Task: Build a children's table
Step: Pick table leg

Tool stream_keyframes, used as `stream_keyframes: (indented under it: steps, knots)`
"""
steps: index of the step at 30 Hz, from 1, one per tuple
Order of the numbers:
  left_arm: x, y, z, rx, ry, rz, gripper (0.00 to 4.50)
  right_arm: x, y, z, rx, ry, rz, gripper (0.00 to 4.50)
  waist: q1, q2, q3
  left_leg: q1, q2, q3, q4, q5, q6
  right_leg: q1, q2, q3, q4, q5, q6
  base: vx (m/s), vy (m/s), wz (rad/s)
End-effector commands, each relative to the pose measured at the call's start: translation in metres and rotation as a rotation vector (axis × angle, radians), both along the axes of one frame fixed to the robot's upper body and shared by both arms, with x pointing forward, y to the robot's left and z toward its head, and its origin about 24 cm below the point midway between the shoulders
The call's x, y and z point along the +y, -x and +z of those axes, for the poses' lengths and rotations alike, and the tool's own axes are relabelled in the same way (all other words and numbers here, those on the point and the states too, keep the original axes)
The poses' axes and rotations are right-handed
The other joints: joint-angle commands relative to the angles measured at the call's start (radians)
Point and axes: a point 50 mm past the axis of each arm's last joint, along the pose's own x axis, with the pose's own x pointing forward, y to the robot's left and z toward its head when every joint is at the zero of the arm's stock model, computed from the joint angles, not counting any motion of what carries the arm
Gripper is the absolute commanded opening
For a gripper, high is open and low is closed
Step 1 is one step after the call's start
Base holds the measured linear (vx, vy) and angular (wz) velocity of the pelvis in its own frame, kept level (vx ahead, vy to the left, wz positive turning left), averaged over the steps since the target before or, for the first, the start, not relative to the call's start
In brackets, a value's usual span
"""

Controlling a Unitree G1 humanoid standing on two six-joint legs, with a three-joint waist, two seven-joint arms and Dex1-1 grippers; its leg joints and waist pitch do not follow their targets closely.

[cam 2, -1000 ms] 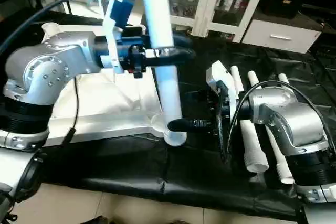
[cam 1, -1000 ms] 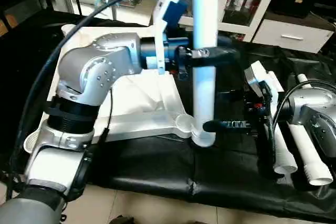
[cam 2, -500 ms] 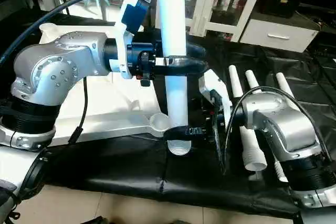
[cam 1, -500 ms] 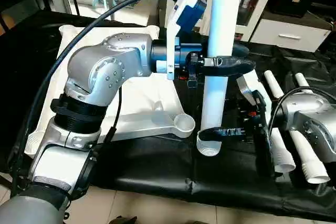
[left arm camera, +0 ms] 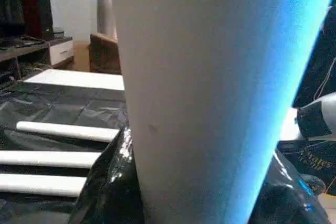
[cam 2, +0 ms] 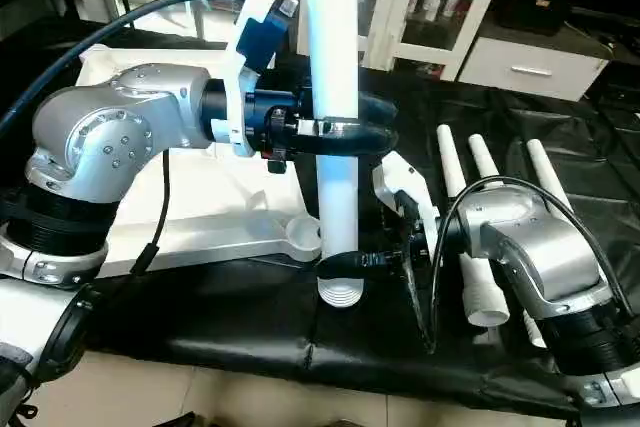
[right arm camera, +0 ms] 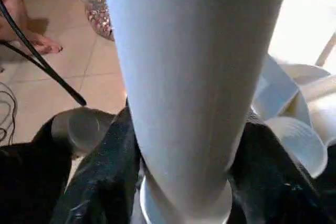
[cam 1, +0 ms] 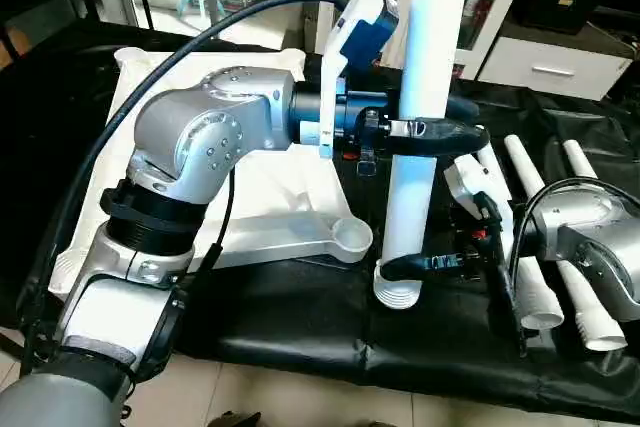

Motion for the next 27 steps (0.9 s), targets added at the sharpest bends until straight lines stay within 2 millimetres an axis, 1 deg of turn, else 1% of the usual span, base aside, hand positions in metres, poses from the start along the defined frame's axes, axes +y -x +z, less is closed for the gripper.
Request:
stream_keyframes:
  steps: [1,3,7,9,10,12,13,14,16,17,18,19,20,21,22,23,24,26,27]
  knots:
    - [-0.003,0.003,0.007,-0.035,0.003,-0.01,1.73,0.001,0.005,-0.006,0.022,0.021,0.029,1.97,0.002,-0.011,-0.075,-0.001,0.06,-0.014,-0.069,0.029,0.062,0.069,-0.073,0.047,-0.054,-0.07,-0.279,0.0,0.0,0.0]
    - [-0.003,0.004,0.008,-0.035,0.007,-0.012,1.73,0.002,0.005,-0.006,0.025,0.013,0.027,1.92,0.003,-0.008,-0.075,0.001,0.06,-0.015,-0.068,0.028,0.066,0.067,-0.073,0.047,-0.055,-0.071,-0.281,0.0,0.0,0.0]
    - [-0.004,0.004,0.008,-0.032,0.012,-0.007,1.73,0.004,0.006,-0.006,0.03,0.003,0.029,1.89,0.003,-0.011,-0.074,0.0,0.06,-0.015,-0.069,0.018,0.064,0.067,-0.073,0.047,-0.057,-0.088,-0.278,0.0,0.0,0.0]
    - [-0.003,0.004,0.008,-0.03,0.014,-0.004,1.73,0.005,0.006,-0.005,0.032,-0.011,0.024,1.88,0.003,-0.011,-0.074,-0.001,0.06,-0.015,-0.069,0.018,0.062,0.068,-0.073,0.047,-0.056,-0.091,-0.274,0.0,0.0,0.0]
    - [-0.003,0.004,0.008,-0.031,0.013,0.003,1.73,0.005,0.006,-0.005,0.031,-0.017,0.019,1.87,0.004,-0.009,-0.074,-0.001,0.06,-0.015,-0.069,0.016,0.061,0.067,-0.073,0.047,-0.056,-0.094,-0.273,0.0,0.0,0.0]
    - [-0.002,0.003,0.008,-0.043,0.012,0.022,1.73,0.005,0.006,-0.005,0.031,-0.023,0.015,1.87,0.003,-0.01,-0.075,-0.001,0.06,-0.016,-0.069,0.019,0.06,0.068,-0.074,0.047,-0.056,-0.091,-0.273,0.0,0.0,0.0]
    - [-0.002,0.002,0.008,-0.058,0.008,0.04,2.29,0.005,0.006,-0.005,0.031,-0.029,0.012,1.87,0.003,-0.01,-0.074,-0.001,0.06,-0.015,-0.069,0.017,0.059,0.067,-0.073,0.047,-0.057,-0.092,-0.273,0.0,0.0,0.0]
    - [0.0,0.002,0.009,-0.036,0.015,0.047,2.43,0.005,0.006,-0.004,0.029,-0.038,0.005,1.87,0.004,-0.006,-0.074,0.0,0.06,-0.016,-0.069,0.013,0.057,0.067,-0.073,0.047,-0.056,-0.094,-0.273,0.0,0.0,0.0]
    - [0.003,0.003,0.01,-0.011,0.019,0.039,2.46,0.004,0.007,-0.001,0.026,-0.056,-0.007,1.87,0.003,-0.007,-0.075,-0.001,0.06,-0.017,-0.069,0.013,0.057,0.068,-0.073,0.046,-0.055,-0.085,-0.276,0.0,0.0,0.0]
    - [0.006,0.004,0.01,-0.009,0.018,0.026,2.54,0.003,0.008,0.001,0.023,-0.068,-0.013,1.87,0.004,-0.004,-0.074,-0.002,0.06,-0.017,-0.07,0.01,0.053,0.069,-0.074,0.047,-0.057,-0.09,-0.273,0.0,0.0,0.0]
    - [0.006,0.005,0.01,-0.008,0.019,0.024,2.66,0.003,0.009,0.002,0.022,-0.072,-0.015,1.86,0.003,-0.006,-0.074,-0.001,0.059,-0.017,-0.07,0.01,0.051,0.069,-0.072,0.047,-0.056,-0.092,-0.271,0.0,0.0,0.0]
    - [0.008,0.006,0.011,-0.005,0.022,0.018,2.77,0.003,0.01,0.005,0.017,-0.085,-0.022,1.86,0.005,-0.002,-0.073,-0.001,0.059,-0.017,-0.07,0.006,0.049,0.068,-0.072,0.047,-0.057,-0.095,-0.271,0.0,0.0,0.0]
    - [0.008,0.007,0.011,-0.001,0.023,0.015,2.83,0.003,0.011,0.006,0.014,-0.091,-0.026,1.86,0.005,-0.003,-0.074,0.001,0.06,-0.017,-0.07,0.005,0.046,0.067,-0.072,0.047,-0.056,-0.089,-0.272,0.0,0.0,0.0]
    - [0.009,0.007,0.012,0.0,0.024,0.014,2.85,0.003,0.011,0.006,0.012,-0.093,-0.028,1.86,0.006,-0.001,-0.073,0.001,0.06,-0.017,-0.071,-0.003,0.043,0.066,-0.071,0.046,-0.058,-0.093,-0.273,0.0,0.0,0.0]
    - [0.009,0.008,0.012,0.007,0.023,0.011,2.97,0.002,0.012,0.007,0.009,-0.098,-0.032,1.86,0.006,-0.001,-0.072,0.0,0.059,-0.017,-0.072,-0.01,0.039,0.067,-0.071,0.047,-0.058,-0.098,-0.273,0.0,0.0,0.0]
    - [0.01,0.008,0.012,0.007,0.021,0.007,3.1,0.001,0.013,0.008,0.002,-0.101,-0.041,1.86,0.007,0.003,-0.072,0.001,0.06,-0.017,-0.072,-0.015,0.037,0.066,-0.072,0.046,-0.058,-0.103,-0.272,0.0,0.0,0.0]
    - [0.01,0.009,0.012,0.007,0.02,0.005,3.1,0.0,0.013,0.009,-0.001,-0.101,-0.046,1.86,0.008,0.0,-0.072,0.001,0.06,-0.017,-0.072,-0.016,0.032,0.066,-0.072,0.047,-0.059,-0.106,-0.269,0.0,0.0,0.0]
    - [0.011,0.009,0.012,0.003,0.015,0.003,3.25,-0.003,0.014,0.01,-0.007,-0.104,-0.059,1.86,0.009,0.003,-0.072,0.001,0.06,-0.017,-0.073,-0.018,0.029,0.067,-0.072,0.047,-0.06,-0.104,-0.267,0.0,0.0,0.0]
    - [0.014,0.009,0.013,0.007,0.016,0.014,3.31,-0.008,0.013,0.012,-0.02,-0.108,-0.089,1.86,0.011,0.002,-0.072,0.0,0.059,-0.017,-0.073,-0.019,0.027,0.068,-0.072,0.047,-0.059,-0.102,-0.266,0.0,0.0,0.0]
